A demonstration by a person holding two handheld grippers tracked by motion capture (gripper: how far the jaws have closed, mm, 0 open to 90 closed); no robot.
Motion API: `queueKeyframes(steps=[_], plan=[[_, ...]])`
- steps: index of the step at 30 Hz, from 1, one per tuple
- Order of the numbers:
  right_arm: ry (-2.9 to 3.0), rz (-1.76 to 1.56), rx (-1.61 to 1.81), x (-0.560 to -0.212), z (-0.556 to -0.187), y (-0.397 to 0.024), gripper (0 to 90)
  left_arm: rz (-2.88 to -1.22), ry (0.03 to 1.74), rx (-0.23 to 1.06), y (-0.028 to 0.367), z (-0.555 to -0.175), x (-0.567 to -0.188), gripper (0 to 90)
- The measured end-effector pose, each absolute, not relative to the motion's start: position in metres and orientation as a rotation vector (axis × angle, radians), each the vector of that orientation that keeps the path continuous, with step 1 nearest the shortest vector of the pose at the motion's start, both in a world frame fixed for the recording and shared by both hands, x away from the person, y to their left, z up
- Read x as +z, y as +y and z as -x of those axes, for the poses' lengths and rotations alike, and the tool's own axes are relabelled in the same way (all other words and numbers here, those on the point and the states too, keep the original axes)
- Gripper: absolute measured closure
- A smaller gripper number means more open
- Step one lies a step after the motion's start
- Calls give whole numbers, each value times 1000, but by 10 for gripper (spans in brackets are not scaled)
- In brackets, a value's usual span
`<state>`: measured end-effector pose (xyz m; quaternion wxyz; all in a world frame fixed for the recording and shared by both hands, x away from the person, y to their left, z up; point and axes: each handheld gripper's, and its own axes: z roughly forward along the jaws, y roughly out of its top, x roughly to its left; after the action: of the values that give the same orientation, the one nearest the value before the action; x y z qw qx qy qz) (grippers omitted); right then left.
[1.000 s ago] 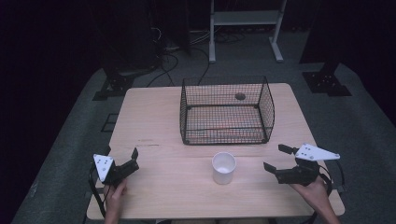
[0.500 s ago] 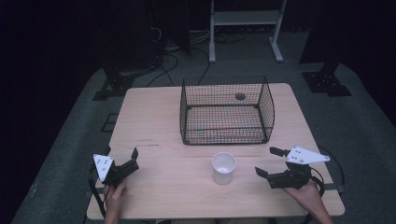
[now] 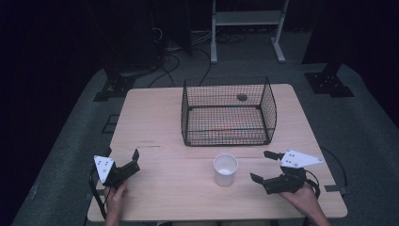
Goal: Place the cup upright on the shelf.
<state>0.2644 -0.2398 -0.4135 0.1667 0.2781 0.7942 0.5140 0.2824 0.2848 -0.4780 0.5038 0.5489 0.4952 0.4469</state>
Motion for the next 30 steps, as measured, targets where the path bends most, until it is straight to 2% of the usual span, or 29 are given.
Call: queueKeyframes(steps=[7,30], plan=[[2295,-754,1468,-413,-263,-228,35,-1325,1195,1079,285,-282,-478,0],[2406,-684,1466,-425,-270,-188,27,-1324,1195,1077,285,-282,-478,0]])
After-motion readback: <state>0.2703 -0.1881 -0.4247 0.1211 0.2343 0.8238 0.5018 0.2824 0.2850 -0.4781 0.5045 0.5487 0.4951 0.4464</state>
